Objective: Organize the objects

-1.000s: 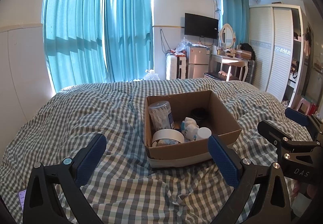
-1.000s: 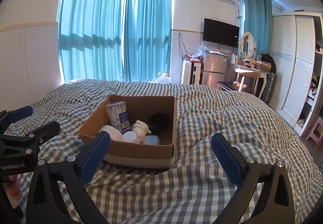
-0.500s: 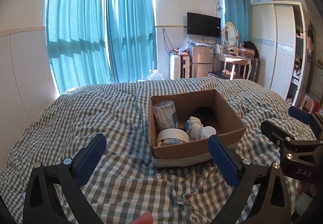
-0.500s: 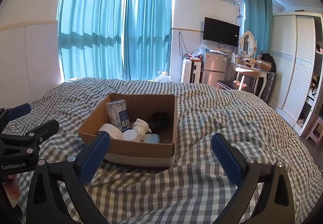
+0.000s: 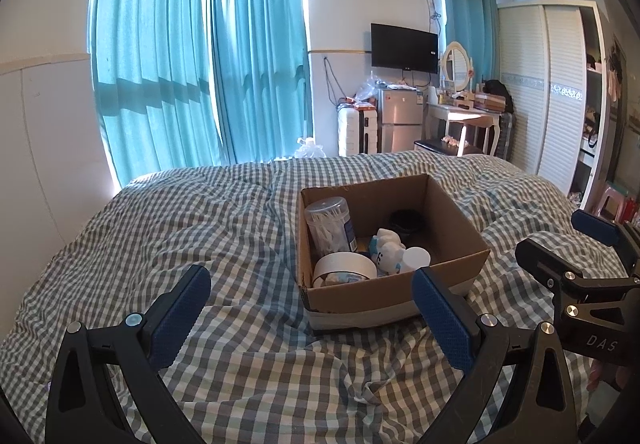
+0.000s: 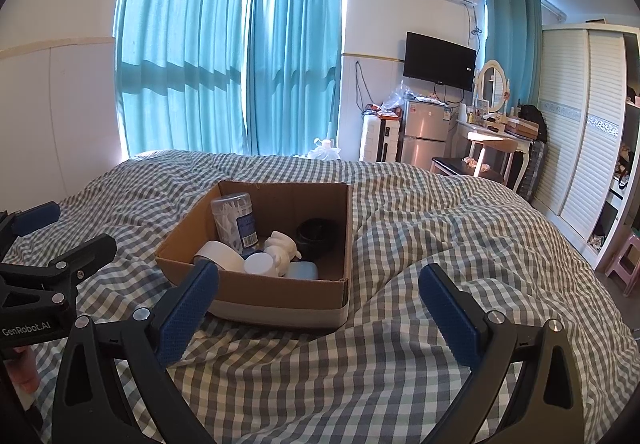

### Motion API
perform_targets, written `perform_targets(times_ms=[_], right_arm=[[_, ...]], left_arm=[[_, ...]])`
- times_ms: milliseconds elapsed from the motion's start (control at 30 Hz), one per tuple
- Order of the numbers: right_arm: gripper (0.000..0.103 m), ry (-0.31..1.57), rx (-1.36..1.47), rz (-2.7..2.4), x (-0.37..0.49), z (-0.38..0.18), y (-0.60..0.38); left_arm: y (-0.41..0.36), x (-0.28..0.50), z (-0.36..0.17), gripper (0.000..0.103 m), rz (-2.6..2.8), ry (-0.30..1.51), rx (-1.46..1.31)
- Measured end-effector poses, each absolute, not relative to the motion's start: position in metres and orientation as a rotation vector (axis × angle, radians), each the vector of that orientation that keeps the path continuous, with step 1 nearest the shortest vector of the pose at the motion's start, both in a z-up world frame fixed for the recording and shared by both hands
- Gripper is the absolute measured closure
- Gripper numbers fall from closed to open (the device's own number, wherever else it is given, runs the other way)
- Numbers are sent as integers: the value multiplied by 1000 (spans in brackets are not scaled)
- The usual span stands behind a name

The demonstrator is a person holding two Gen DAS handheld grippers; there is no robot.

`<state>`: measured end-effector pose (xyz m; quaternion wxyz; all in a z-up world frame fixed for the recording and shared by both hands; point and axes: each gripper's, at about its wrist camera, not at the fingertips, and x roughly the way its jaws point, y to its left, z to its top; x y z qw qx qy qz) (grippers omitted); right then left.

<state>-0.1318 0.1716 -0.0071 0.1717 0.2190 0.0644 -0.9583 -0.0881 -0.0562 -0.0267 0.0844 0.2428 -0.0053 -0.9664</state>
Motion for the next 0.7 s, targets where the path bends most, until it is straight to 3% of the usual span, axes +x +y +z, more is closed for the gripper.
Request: perform_targets(times_ms=[700], right_arm=[[2, 192, 628, -2715, -132, -10, 170]], left_arm=[[-60, -87, -32, 0, -2859, -3, 730]])
